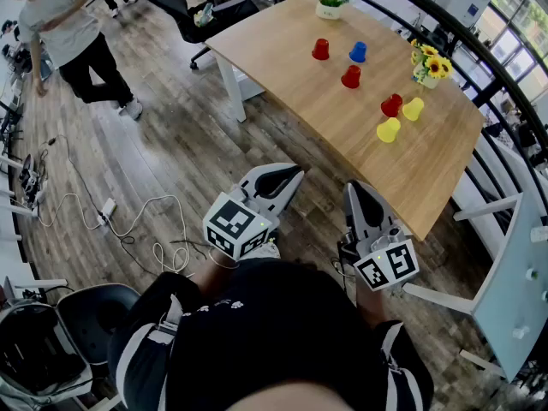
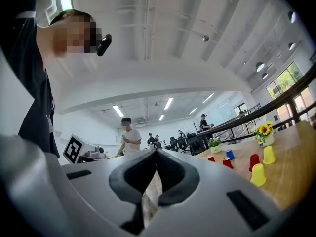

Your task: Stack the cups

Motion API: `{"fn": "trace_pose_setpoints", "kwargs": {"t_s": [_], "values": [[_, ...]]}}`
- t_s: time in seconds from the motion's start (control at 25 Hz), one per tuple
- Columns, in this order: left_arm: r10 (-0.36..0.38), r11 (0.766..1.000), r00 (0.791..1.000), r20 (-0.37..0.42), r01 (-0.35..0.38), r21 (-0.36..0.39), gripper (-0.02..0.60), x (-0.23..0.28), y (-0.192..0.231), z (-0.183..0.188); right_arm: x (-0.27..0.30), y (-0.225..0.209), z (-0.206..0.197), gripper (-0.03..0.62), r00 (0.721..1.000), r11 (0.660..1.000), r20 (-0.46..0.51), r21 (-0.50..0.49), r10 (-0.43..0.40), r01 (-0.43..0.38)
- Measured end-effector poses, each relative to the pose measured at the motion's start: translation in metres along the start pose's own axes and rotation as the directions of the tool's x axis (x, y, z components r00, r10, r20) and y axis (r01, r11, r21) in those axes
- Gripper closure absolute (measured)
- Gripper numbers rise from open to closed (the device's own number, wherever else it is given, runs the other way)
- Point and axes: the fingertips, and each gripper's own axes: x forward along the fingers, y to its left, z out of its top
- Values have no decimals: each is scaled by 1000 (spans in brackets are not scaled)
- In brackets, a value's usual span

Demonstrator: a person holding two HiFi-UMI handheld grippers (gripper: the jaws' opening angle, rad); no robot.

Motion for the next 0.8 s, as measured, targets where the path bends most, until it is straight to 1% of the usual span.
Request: {"fn": "trace_pose_setpoints", "kwargs": {"t_s": [0.32, 0.52, 0.64, 0.8], "values": [[-9, 1000, 1000, -5, 9, 1, 561, 3, 2, -1, 0, -2, -2, 594, 1000, 1000, 2, -5, -15, 15], [-34, 999, 999, -7, 34, -6, 561, 11, 13, 2, 13, 7, 5, 594, 999, 999, 35, -17, 29, -28], [-57, 998, 998, -4, 57, -8, 561, 17, 16, 3, 17, 4, 2, 593, 1000, 999, 8, -40, -1, 1], [-84, 996, 996, -3, 84, -15, 561, 26, 24, 3, 20, -8, 0, 593, 998, 998, -1, -29, -56, 56]]}}
